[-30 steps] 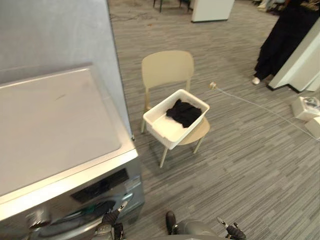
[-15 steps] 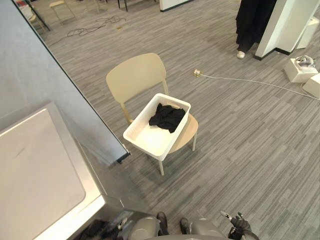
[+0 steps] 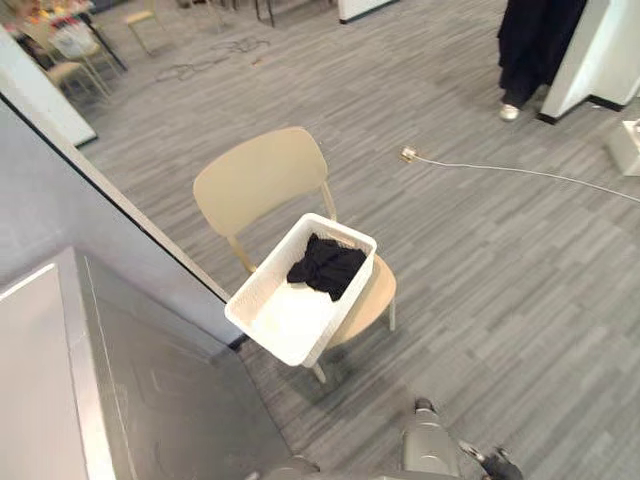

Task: Pick up the laundry basket with both hands and put the clothes into the washing machine.

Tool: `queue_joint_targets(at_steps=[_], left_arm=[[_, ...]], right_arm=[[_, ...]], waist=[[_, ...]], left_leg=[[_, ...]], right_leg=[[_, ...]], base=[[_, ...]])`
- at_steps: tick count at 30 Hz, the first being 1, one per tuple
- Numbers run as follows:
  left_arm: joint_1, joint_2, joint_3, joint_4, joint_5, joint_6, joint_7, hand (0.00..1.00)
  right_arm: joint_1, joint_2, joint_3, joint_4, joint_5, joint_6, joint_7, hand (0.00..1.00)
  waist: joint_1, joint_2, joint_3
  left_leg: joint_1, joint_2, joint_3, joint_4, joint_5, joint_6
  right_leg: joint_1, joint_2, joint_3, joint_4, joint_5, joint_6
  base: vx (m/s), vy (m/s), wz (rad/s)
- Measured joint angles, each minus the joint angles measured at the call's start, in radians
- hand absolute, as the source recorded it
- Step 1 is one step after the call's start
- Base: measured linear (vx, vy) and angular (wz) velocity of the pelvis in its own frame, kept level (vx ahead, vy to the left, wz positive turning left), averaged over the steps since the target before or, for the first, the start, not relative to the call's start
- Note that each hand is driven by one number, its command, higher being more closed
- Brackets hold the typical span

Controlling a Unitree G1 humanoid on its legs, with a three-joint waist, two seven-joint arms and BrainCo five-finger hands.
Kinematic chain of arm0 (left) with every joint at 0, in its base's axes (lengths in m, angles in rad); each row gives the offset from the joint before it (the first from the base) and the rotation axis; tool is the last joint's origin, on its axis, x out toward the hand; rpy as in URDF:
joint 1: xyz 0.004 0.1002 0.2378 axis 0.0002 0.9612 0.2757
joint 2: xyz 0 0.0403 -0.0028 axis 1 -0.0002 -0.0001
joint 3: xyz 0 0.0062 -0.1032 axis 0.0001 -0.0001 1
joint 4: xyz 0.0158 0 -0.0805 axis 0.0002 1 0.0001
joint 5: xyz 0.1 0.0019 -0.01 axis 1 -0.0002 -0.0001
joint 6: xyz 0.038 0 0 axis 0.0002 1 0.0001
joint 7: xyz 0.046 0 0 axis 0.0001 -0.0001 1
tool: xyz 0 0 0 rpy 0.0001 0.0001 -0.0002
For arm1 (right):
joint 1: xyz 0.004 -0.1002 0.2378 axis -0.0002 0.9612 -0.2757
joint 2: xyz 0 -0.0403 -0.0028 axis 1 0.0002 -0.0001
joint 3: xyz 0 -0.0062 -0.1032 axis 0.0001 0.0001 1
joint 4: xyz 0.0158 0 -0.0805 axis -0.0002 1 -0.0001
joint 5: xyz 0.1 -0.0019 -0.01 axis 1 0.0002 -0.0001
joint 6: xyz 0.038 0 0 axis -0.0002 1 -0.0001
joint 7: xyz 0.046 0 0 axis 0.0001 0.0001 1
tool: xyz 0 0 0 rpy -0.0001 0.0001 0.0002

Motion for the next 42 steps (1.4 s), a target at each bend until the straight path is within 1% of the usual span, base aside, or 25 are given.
queue_joint_targets(at_steps=[3,4,6,7,10,11,13,15,16,17,19,20,21,22,23,24,26,28,29,30,33,37,39,40,42], left_arm=[[-0.002,-0.001,0.044,-0.017,-0.003,-0.023,-0.013,0.00],[-0.002,-0.003,0.051,-0.017,-0.003,-0.025,-0.020,0.00],[0.001,-0.010,0.074,-0.015,-0.002,-0.025,-0.021,0.00],[0.005,-0.010,0.074,-0.014,-0.002,-0.024,-0.021,0.00],[0.001,-0.009,0.096,0.005,0.020,-0.008,-0.020,0.00],[-0.014,-0.007,0.107,0.014,0.031,-0.006,-0.018,0.00],[-0.017,-0.007,0.113,0.016,0.049,-0.001,-0.014,0.00],[-0.026,-0.014,0.106,0.017,0.053,-0.002,-0.014,0.00],[-0.027,-0.014,0.099,0.018,0.055,-0.002,-0.014,0.00],[-0.030,-0.011,0.086,0.017,0.056,-0.002,-0.013,0.00],[-0.045,0.002,0.054,0.009,0.057,-0.005,-0.013,0.00],[-0.052,0.011,0.024,0.004,0.055,-0.005,-0.014,0.00],[-0.063,0.020,0.001,-0.004,0.053,-0.007,-0.013,0.00],[-0.063,0.029,-0.005,-0.012,0.051,-0.009,-0.014,0.00],[-0.073,0.040,-0.013,-0.017,0.046,-0.011,-0.013,0.00],[-0.089,0.048,-0.025,-0.021,0.043,-0.013,-0.013,0.00],[-0.108,0.045,-0.046,-0.034,0.033,-0.016,-0.014,0.00],[-0.114,0.038,-0.060,-0.038,0.024,-0.027,-0.021,0.00],[-0.117,0.062,-0.074,-0.031,0.025,-0.030,-0.022,0.00],[-0.119,0.056,-0.087,-0.025,0.029,-0.031,-0.023,0.00],[-0.126,0.011,-0.077,0.000,0.059,-0.031,-0.035,0.00],[-0.083,-0.010,0.026,0.005,0.056,-0.031,-0.020,0.00],[-0.068,0.000,0.084,0.006,0.055,-0.029,-0.016,0.00],[-0.055,0.002,0.117,0.008,0.055,-0.028,-0.015,0.00],[-0.033,0.005,0.130,0.017,0.061,-0.012,-0.017,0.00]], right_arm=[[0.008,0.012,-0.012,0.019,-0.003,-0.001,0.001,0.00],[0.008,0.013,-0.014,0.030,-0.003,-0.001,0.001,0.00],[0.006,0.006,-0.027,0.050,-0.002,0.000,-0.003,0.00],[0.005,0.008,-0.027,0.050,-0.002,0.000,-0.003,0.00],[-0.014,0.023,-0.039,0.049,0.010,-0.001,-0.003,0.00],[-0.026,0.036,-0.039,0.040,0.013,-0.001,-0.003,0.00],[-0.026,0.049,-0.043,0.021,0.018,-0.006,-0.004,0.00],[-0.026,0.053,-0.044,0.008,0.019,-0.010,-0.004,0.00],[-0.016,0.055,-0.045,-0.005,0.026,-0.011,-0.005,0.00],[-0.007,0.062,-0.045,-0.018,0.030,-0.012,-0.005,0.00],[0.023,0.098,-0.041,-0.053,0.049,-0.012,-0.002,0.00],[0.042,0.120,-0.030,-0.053,0.049,-0.012,-0.002,0.00],[0.061,0.134,-0.010,-0.050,0.049,-0.012,-0.001,0.00],[0.066,0.142,-0.004,-0.043,0.049,-0.007,0.000,0.00],[0.072,0.152,-0.004,-0.040,0.050,-0.004,-0.001,0.00],[0.078,0.153,-0.003,-0.033,0.052,-0.004,-0.003,0.00],[0.089,0.156,-0.005,-0.025,0.056,-0.005,-0.004,0.00],[0.091,0.169,-0.008,-0.015,0.057,-0.006,-0.003,0.00],[0.087,0.177,-0.016,0.013,0.057,-0.006,-0.002,0.00],[0.077,0.178,-0.028,0.029,0.057,-0.007,-0.001,0.00],[0.034,0.104,-0.030,0.052,0.047,-0.006,0.003,0.00],[0.025,0.064,-0.014,0.077,0.008,-0.005,0.012,0.00],[0.024,0.065,0.001,0.079,0.002,-0.004,0.020,0.00],[0.024,0.059,-0.002,0.079,-0.006,-0.004,0.020,0.00],[0.023,0.048,-0.026,0.078,-0.014,-0.003,0.020,0.00]], waist=[[0.009,-0.020,-0.005],[0.009,-0.020,-0.005],[0.011,-0.019,-0.005],[0.013,-0.020,-0.006],[0.007,-0.014,-0.024],[0.007,-0.017,-0.019],[0.006,-0.018,-0.022],[-0.001,-0.030,-0.016],[-0.020,-0.033,-0.014],[-0.022,-0.035,-0.014],[-0.027,-0.047,-0.012],[-0.043,-0.052,-0.013],[-0.047,-0.056,-0.011],[-0.046,-0.055,-0.010],[-0.049,-0.079,-0.003],[-0.047,-0.075,-0.006],[-0.047,-0.087,-0.009],[-0.047,-0.114,-0.027],[-0.052,-0.140,-0.046],[-0.048,-0.133,-0.058],[-0.049,-0.061,-0.055],[-0.031,-0.032,-0.058],[-0.017,-0.031,-0.058],[-0.017,-0.033,-0.057],[-0.017,-0.028,-0.051]], left_leg=[[-0.039,0.072,0.076,0.096,0.108,0.058],[-0.049,0.069,0.071,0.104,0.100,0.054],[-0.093,-0.007,0.077,0.055,0.049,0.009],[-0.093,-0.030,0.091,0.008,0.041,0.010],[-0.002,-0.076,0.182,-0.289,0.034,0.020],[0.021,-0.098,0.171,-0.348,0.054,0.052],[0.032,-0.125,0.133,-0.396,0.076,0.058],[0.072,-0.170,0.086,-0.458,0.085,0.075],[0.096,-0.199,0.042,-0.479,0.076,0.083],[0.097,-0.211,0.025,-0.479,0.074,0.084],[0.094,-0.227,-0.015,-0.491,0.072,0.087],[0.102,-0.234,-0.046,-0.496,0.075,0.086],[0.075,-0.205,-0.069,-0.464,0.084,0.084],[0.071,-0.205,-0.079,-0.455,0.085,0.086],[0.067,-0.204,-0.109,-0.454,0.083,0.084],[0.068,-0.190,-0.127,-0.454,0.083,0.085],[0.054,-0.158,-0.165,-0.451,0.079,0.075],[0.050,-0.123,-0.189,-0.448,0.075,0.028],[0.052,-0.102,-0.210,-0.451,0.076,-0.014],[0.059,-0.072,-0.212,-0.461,0.086,-0.036],[0.063,0.014,-0.204,-0.458,0.121,-0.091],[0.049,0.079,-0.186,-0.406,0.094,-0.125],[0.004,0.107,-0.181,-0.343,0.079,-0.085],[-0.023,0.106,-0.146,-0.290,0.085,-0.045],[-0.057,0.107,-0.075,-0.232,0.104,-0.012]], right_leg=[[0.128,0.017,-0.085,-0.093,0.002,-0.043],[0.148,0.017,-0.105,-0.111,0.009,-0.052],[0.194,0.015,-0.186,-0.173,0.022,-0.065],[0.199,0.014,-0.200,-0.181,0.023,-0.065],[0.212,0.014,-0.262,-0.203,0.024,-0.059],[0.212,0.009,-0.271,-0.197,0.025,-0.058],[0.219,-0.009,-0.271,-0.179,0.025,-0.057],[0.229,-0.054,-0.260,-0.107,0.000,-0.018],[0.194,-0.094,-0.224,0.031,-0.003,-0.004],[0.163,-0.103,-0.186,0.110,0.011,-0.001],[0.042,-0.096,-0.065,0.325,0.131,-0.010],[-0.003,-0.081,-0.018,0.384,0.231,0.005],[-0.028,-0.051,0.006,0.445,0.267,0.028],[-0.033,-0.050,0.037,0.469,0.222,0.020],[-0.034,-0.054,0.060,0.461,0.118,0.011],[-0.030,-0.067,0.089,0.404,0.073,-0.004],[-0.003,-0.084,0.143,0.232,0.057,-0.006],[0.065,-0.084,0.211,0.010,0.105,0.010],[0.129,-0.078,0.237,-0.083,0.092,0.108],[0.152,-0.057,0.224,-0.129,0.064,0.131],[0.187,0.020,0.154,-0.171,0.024,0.106],[0.187,0.081,0.135,-0.106,-0.039,0.056],[0.165,0.109,0.123,-0.076,-0.058,0.038],[0.165,0.106,0.119,-0.074,-0.059,0.036],[0.173,0.100,0.116,-0.079,-0.056,0.031]], base=[[0.20,-0.242,0.52],[0.14,-0.174,0.76],[0.09,-0.070,0.79],[0.11,-0.038,0.75],[0.16,-0.022,0.85],[0.11,0.014,0.72],[0.06,0.043,0.69],[0.04,0.060,0.82],[0.03,0.025,0.75],[0.02,0.014,0.97],[0.04,-0.003,0.86],[0.13,-0.060,1.02],[0.10,-0.098,0.95],[0.03,-0.165,0.77],[-0.02,-0.218,0.64],[0.02,-0.220,0.65],[0.08,-0.330,0.57],[0.07,-0.441,0.48],[0.10,-0.385,0.32],[0.16,-0.527,0.13],[0.07,-0.286,0.05],[-0.08,-0.151,0.16],[-0.15,-0.116,0.13],[-0.11,-0.057,0.22],[-0.08,-0.011,0.33]])
